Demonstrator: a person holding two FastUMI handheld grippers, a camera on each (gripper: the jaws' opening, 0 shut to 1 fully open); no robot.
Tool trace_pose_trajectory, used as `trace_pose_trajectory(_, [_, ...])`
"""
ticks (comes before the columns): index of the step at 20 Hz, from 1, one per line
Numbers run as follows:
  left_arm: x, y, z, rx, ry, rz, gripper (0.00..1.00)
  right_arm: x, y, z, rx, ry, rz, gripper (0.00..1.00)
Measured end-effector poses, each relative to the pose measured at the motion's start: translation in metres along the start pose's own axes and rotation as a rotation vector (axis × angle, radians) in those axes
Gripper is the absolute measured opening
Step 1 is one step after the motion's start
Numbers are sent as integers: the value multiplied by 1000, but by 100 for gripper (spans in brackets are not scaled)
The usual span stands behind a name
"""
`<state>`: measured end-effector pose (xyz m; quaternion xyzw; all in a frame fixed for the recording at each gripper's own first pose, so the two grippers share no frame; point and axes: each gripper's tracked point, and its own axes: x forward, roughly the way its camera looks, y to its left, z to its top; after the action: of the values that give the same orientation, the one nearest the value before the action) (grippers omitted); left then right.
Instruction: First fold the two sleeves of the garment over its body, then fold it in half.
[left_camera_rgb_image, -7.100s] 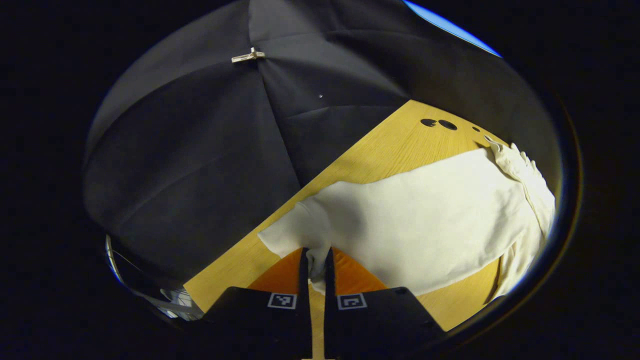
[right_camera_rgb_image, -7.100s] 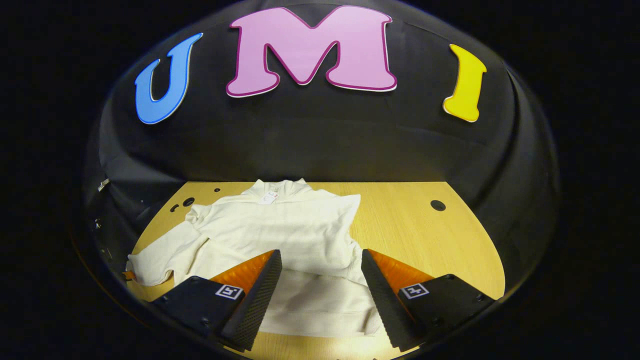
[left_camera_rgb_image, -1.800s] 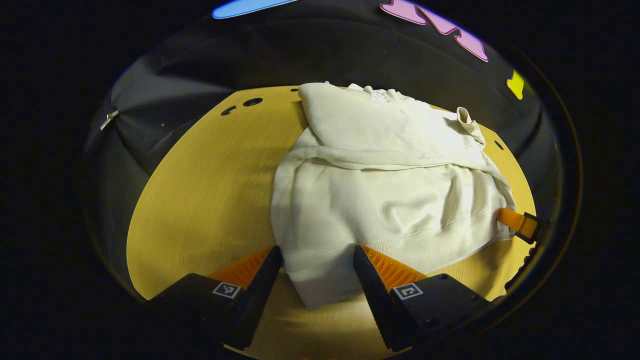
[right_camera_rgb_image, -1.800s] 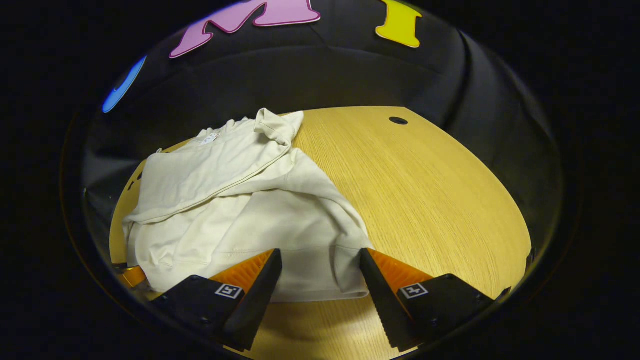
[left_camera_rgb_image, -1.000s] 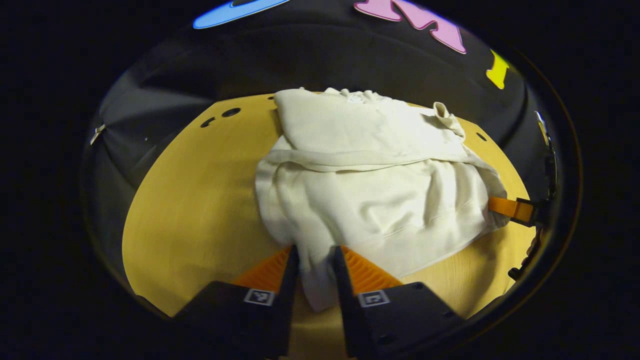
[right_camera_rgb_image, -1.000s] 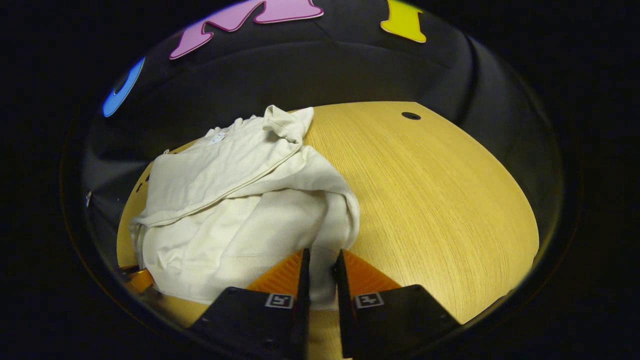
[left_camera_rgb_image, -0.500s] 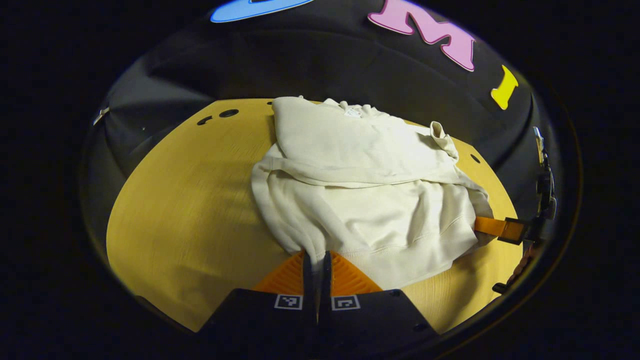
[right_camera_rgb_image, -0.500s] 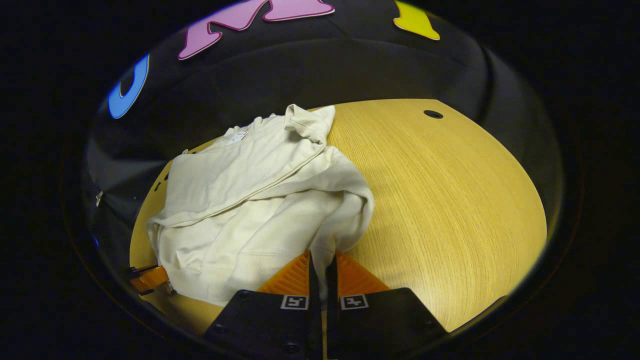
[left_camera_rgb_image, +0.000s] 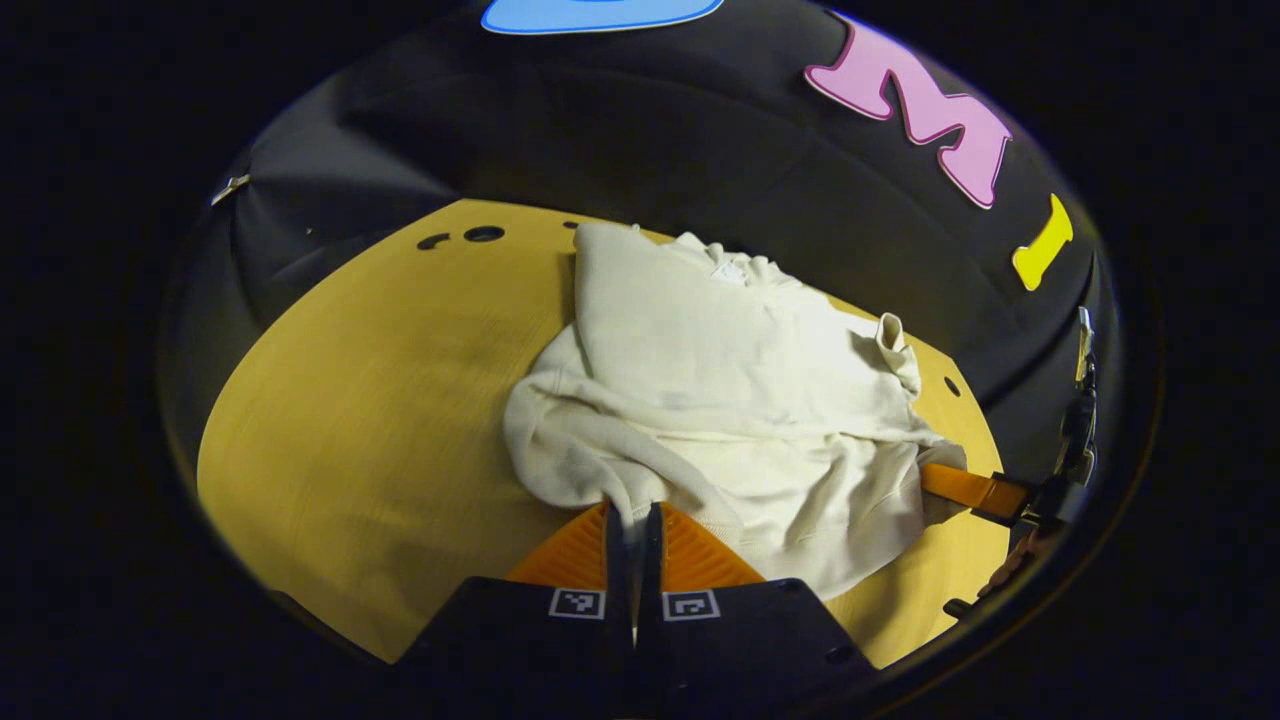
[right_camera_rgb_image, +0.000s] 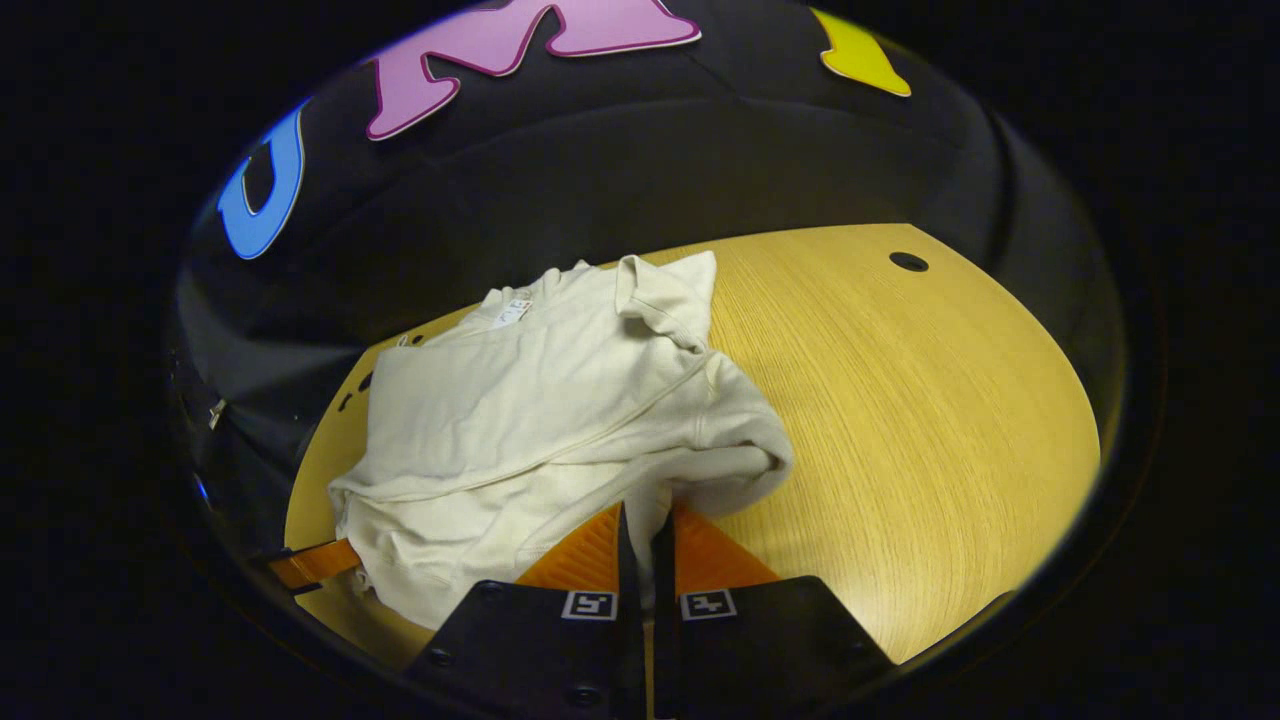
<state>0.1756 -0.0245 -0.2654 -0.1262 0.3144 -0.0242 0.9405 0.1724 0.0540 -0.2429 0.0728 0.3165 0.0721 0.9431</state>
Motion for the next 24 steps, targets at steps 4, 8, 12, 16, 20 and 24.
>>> trace_pose_trajectory(4, [6,-8,49,5,-85,-4,7,9,12,33,-17,-57,24,8])
trace_pose_trajectory(8, [15,-8,102,3,-179,-2,6,22,21,76,-26,-124,40,8])
trace_pose_trajectory(12, [34,-12,139,-5,-227,-11,6,41,31,118,-40,-185,47,8])
trace_pose_trajectory(16, [50,-19,178,-10,-284,-22,6,62,39,153,-61,-236,47,8])
trace_pose_trajectory(20, [70,-12,212,-25,-321,-11,6,83,43,186,-67,-286,36,8])
trace_pose_trajectory(24, [106,-1,235,-37,-319,14,6,112,40,208,-95,-324,-1,8])
